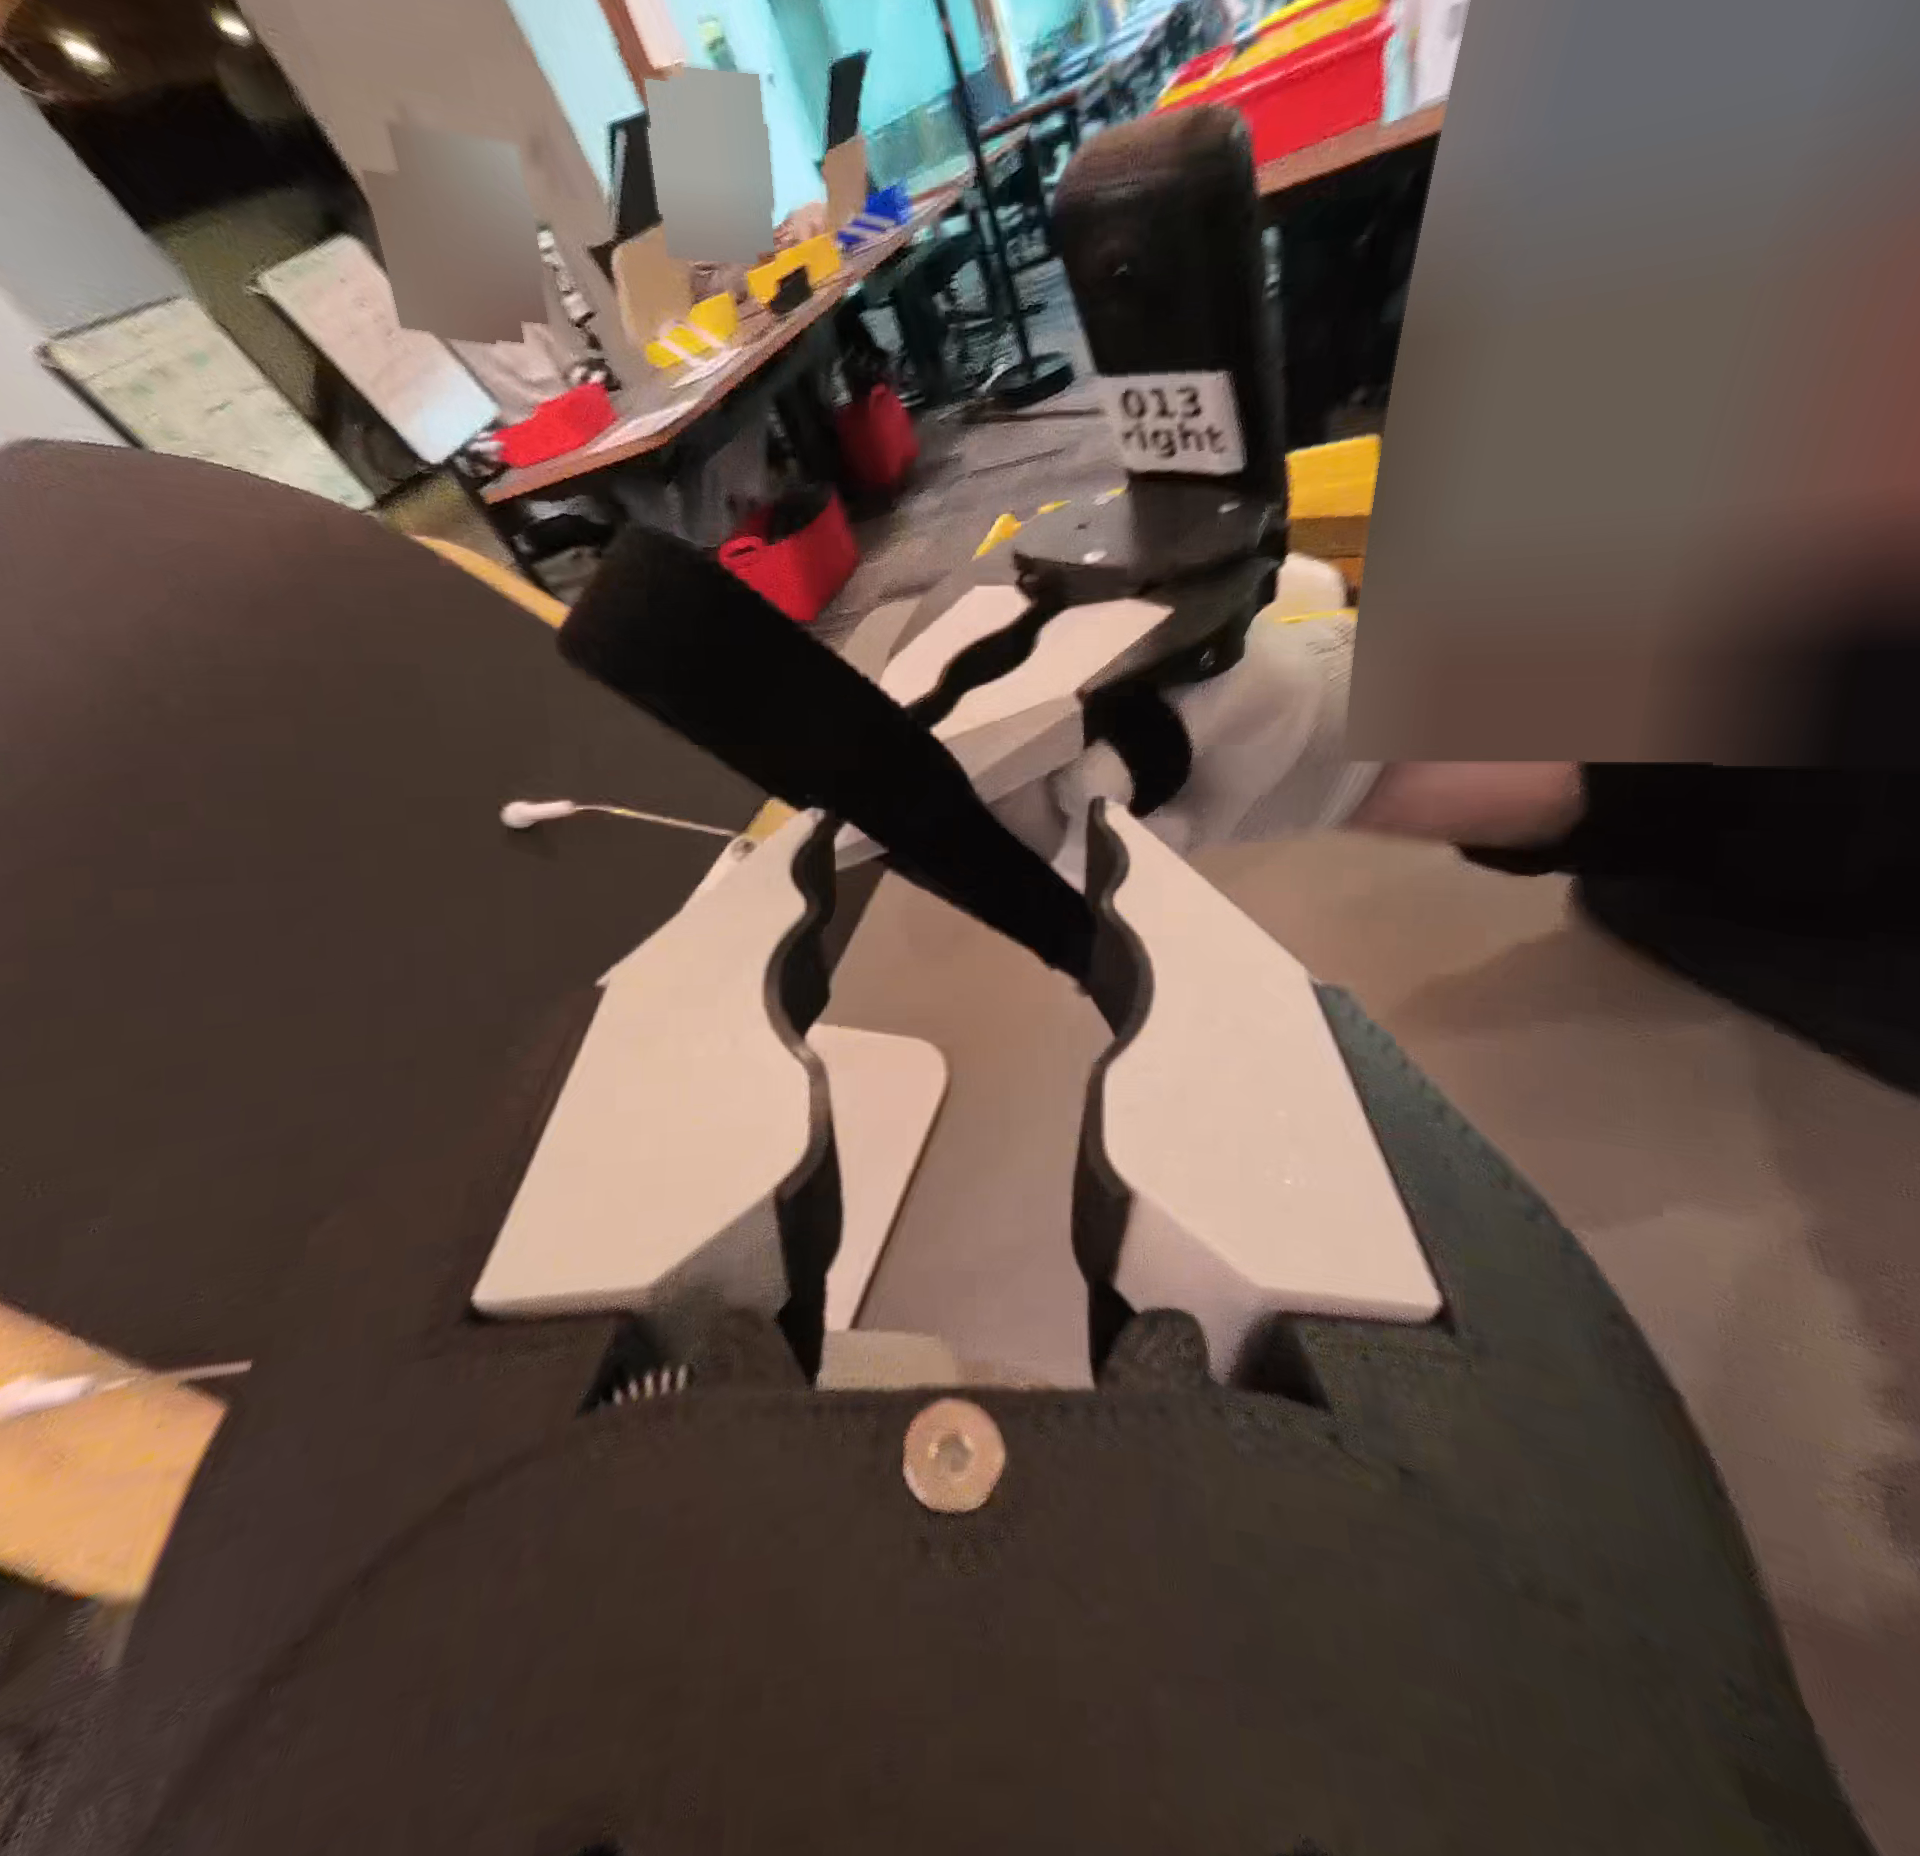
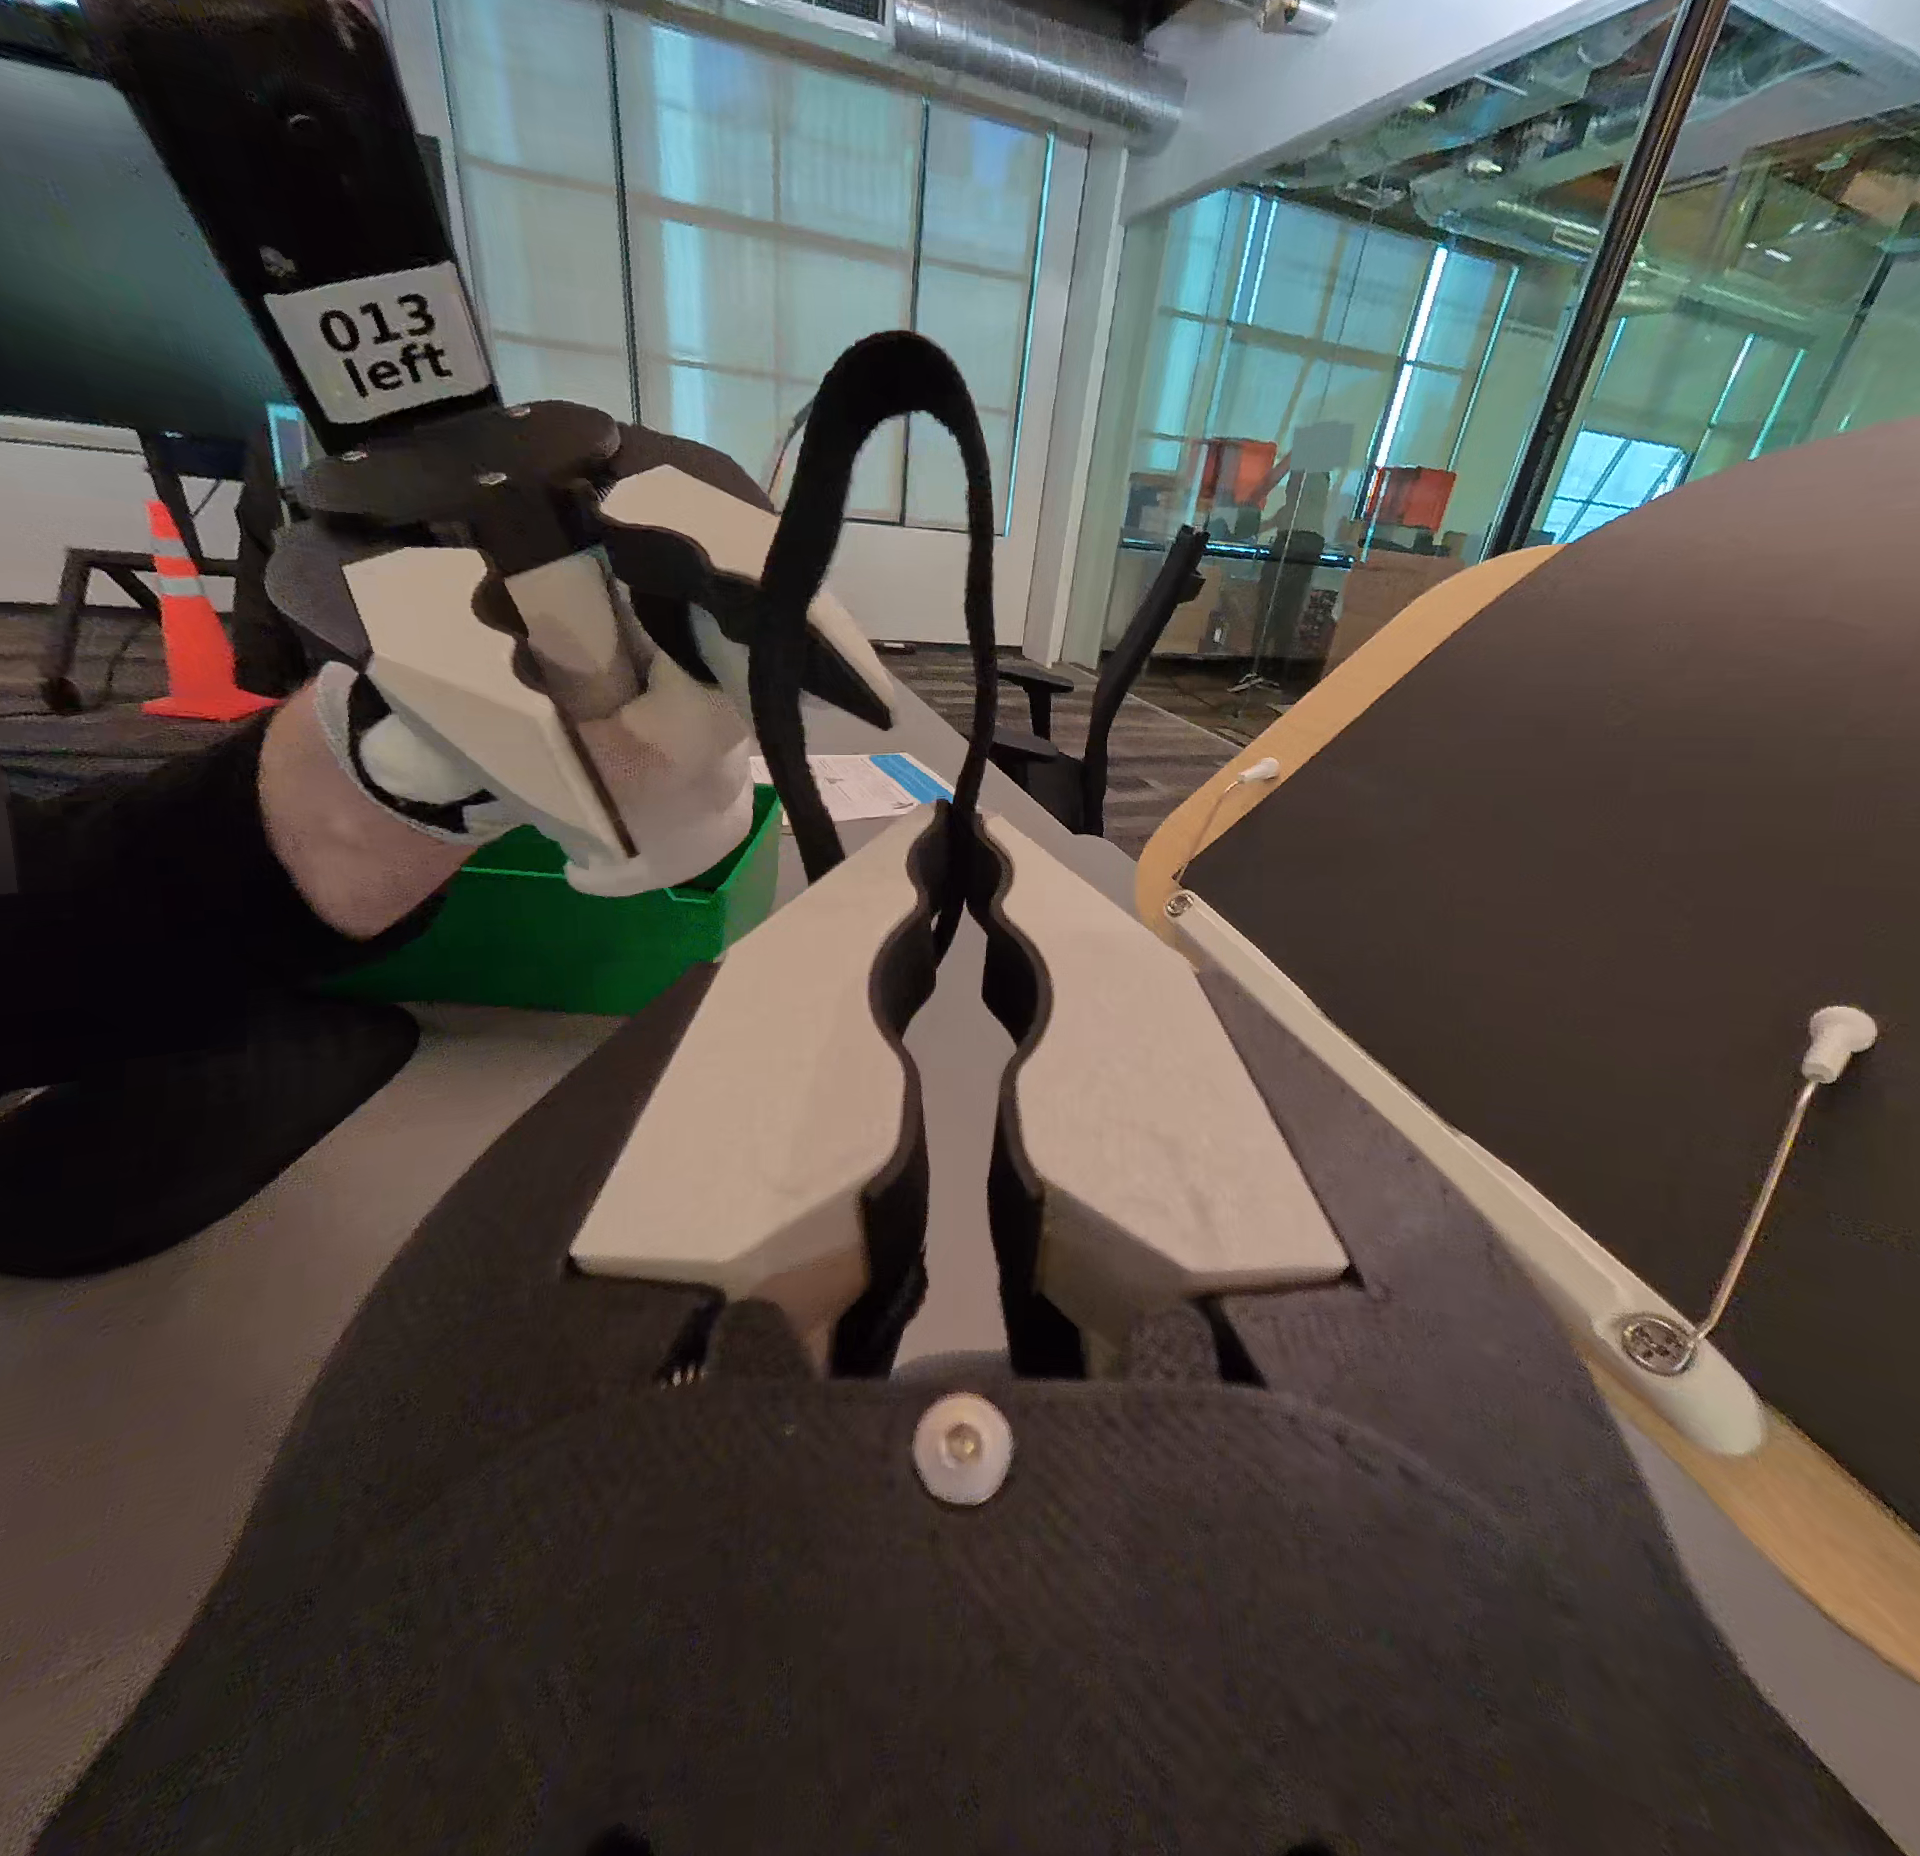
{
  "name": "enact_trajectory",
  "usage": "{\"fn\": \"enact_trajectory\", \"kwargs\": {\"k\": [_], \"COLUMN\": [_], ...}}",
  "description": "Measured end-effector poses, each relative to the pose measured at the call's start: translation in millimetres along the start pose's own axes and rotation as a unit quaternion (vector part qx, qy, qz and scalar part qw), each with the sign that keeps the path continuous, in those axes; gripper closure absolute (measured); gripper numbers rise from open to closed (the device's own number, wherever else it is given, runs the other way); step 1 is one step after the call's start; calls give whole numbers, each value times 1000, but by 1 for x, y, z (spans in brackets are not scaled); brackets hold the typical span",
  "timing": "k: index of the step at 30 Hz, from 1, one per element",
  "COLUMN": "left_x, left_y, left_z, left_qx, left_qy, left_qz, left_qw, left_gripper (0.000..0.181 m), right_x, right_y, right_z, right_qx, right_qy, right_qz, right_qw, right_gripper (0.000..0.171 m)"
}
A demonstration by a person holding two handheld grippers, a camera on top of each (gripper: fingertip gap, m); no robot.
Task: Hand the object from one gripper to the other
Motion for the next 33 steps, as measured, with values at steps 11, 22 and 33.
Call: {"fn": "enact_trajectory", "kwargs": {"k": [11, 22, 33], "left_x": [-13, -68, -100], "left_y": [20, 33, 31], "left_z": [27, 28, -6], "left_qx": [-19, -6, -101], "left_qy": [-27, 4, -121], "left_qz": [35, 161, 289], "left_qw": [999, 987, 944], "left_gripper": [179, 181, 181], "right_x": [4, -20, -21], "right_y": [11, -14, -32], "right_z": [11, -16, -38], "right_qx": [22, -12, 43], "right_qy": [-7, -28, -204], "right_qz": [-3, 97, 227], "right_qw": [1000, 995, 951], "right_gripper": [171, 171, 171]}}
Point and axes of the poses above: each gripper's, where its closed fingertips meet, y out along the fingers, z out of its underside, x = y × z across the jaws, the point moved 4 cm from there along -y, back along the fingers, and after that the axes turned 4 degrees about x, right-handed, at the moved point
